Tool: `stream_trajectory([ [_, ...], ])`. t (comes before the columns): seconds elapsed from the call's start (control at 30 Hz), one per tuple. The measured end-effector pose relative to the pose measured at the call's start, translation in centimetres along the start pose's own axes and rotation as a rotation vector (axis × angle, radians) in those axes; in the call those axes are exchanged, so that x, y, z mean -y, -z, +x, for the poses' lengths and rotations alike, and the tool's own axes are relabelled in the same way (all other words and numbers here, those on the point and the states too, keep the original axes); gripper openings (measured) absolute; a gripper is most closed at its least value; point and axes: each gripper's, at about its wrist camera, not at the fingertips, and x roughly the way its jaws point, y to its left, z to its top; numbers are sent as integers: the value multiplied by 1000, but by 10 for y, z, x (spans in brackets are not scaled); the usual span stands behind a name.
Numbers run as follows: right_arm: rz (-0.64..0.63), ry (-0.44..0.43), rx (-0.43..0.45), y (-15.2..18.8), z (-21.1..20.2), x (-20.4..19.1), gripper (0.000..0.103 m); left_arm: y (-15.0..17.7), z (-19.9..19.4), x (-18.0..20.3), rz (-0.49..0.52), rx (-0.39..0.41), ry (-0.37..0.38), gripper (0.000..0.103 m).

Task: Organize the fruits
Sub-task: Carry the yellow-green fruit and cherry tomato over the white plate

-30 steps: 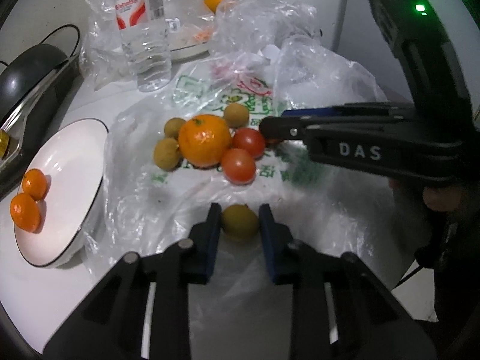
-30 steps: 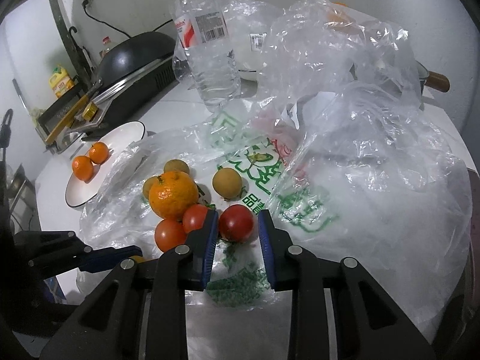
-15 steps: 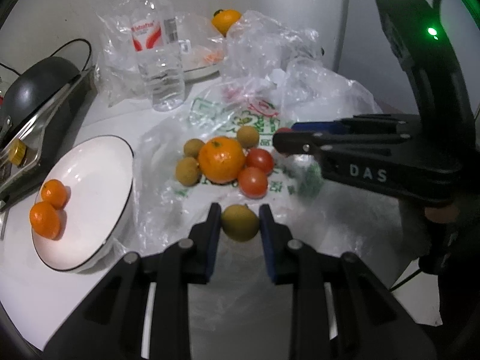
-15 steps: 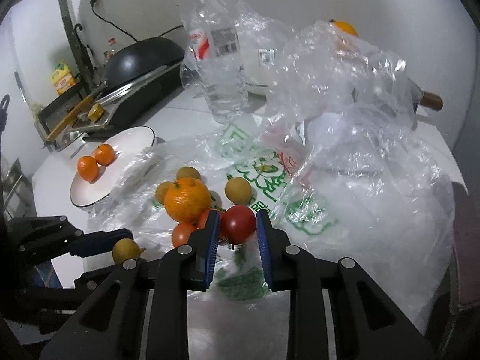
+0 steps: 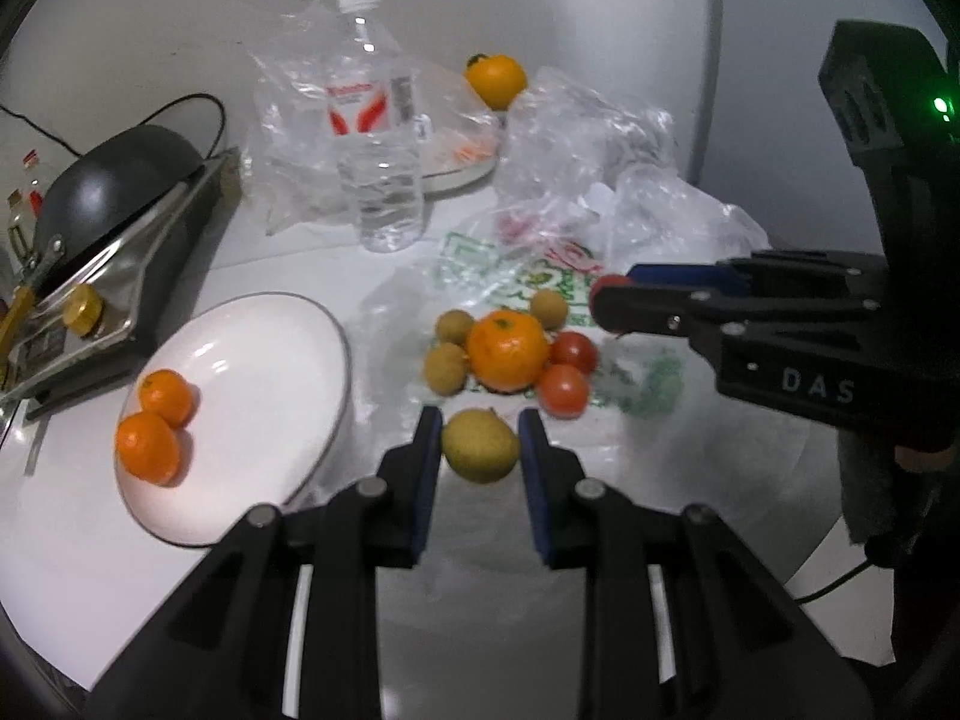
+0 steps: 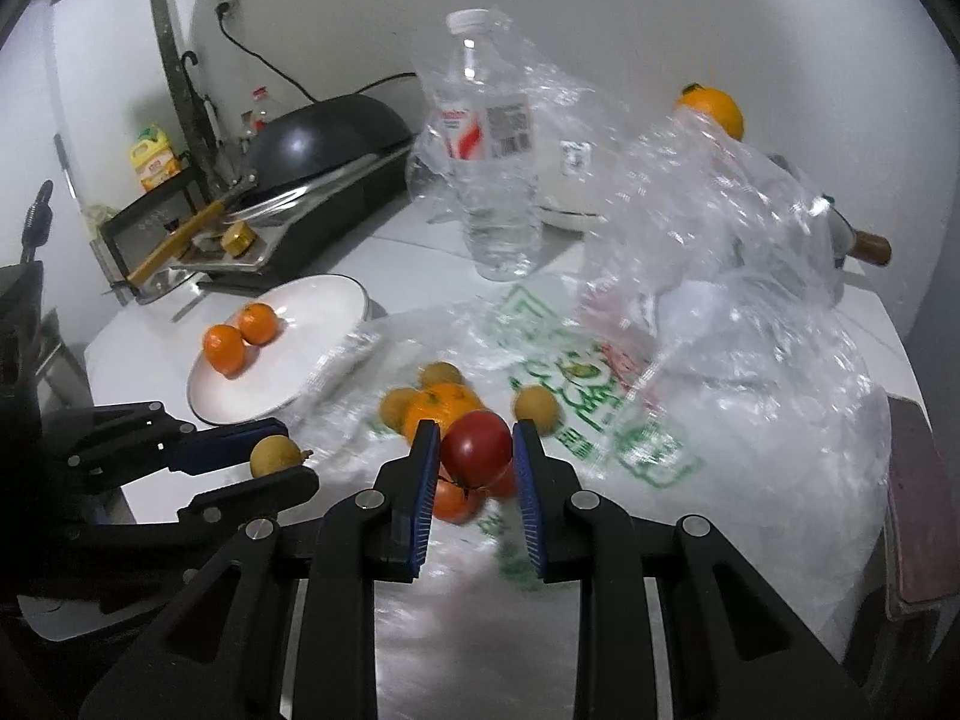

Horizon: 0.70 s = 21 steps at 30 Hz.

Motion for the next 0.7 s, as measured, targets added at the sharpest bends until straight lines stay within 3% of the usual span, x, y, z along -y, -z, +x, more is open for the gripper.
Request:
stream_trajectory([
  [0.37,-71,-39,-2,-24,11,-41,27,3,-22,-52,-33,59,-97,27],
  [0.7,-126,-79,-18,-41,34,-83,27,24,-15,-101,-106,25,-139,27],
])
